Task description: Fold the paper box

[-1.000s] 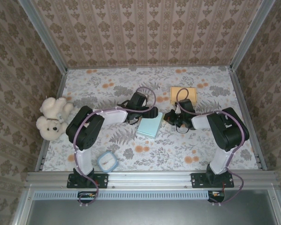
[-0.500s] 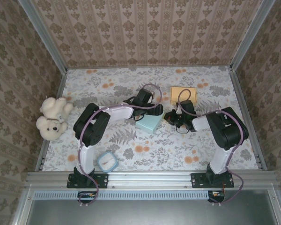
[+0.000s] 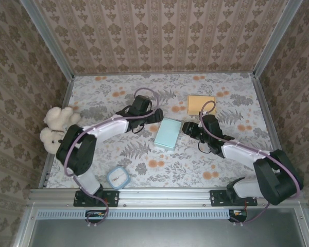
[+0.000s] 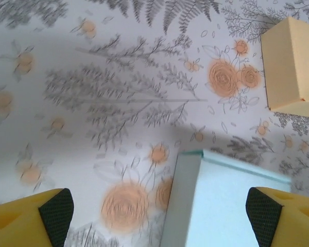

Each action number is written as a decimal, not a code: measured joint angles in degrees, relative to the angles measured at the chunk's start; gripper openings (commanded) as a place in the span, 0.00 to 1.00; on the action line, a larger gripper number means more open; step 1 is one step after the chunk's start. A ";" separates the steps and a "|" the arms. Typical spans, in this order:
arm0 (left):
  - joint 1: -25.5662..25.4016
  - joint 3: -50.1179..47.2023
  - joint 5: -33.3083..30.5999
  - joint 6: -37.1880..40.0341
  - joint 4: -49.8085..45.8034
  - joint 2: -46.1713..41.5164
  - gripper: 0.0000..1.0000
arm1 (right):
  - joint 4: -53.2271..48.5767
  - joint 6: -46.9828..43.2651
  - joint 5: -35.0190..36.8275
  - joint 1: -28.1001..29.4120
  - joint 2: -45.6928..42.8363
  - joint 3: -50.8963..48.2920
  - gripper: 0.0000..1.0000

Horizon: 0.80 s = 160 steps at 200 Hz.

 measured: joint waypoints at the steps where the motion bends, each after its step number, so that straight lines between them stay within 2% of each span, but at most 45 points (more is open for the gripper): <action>1: -0.02 -0.15 -0.04 -0.17 -0.02 -0.22 0.91 | -0.07 -0.13 0.17 0.02 -0.07 0.04 0.68; 16: -1.29 -3.74 -0.68 -3.93 -1.03 -3.89 0.91 | -3.06 -3.78 3.10 0.07 -0.26 1.99 0.73; 54: -7.69 -8.24 -3.61 -15.21 -8.52 -8.61 0.92 | -7.39 -12.76 4.55 -0.15 5.97 12.48 0.74; 104: -14.93 -13.68 -5.97 -29.00 -10.86 -13.31 0.91 | -8.70 -20.70 0.22 -0.37 18.75 22.60 0.73; 160: -19.15 -14.23 -7.39 -35.95 -7.52 -12.79 0.91 | -9.99 -22.77 -4.48 -0.37 26.71 26.95 0.72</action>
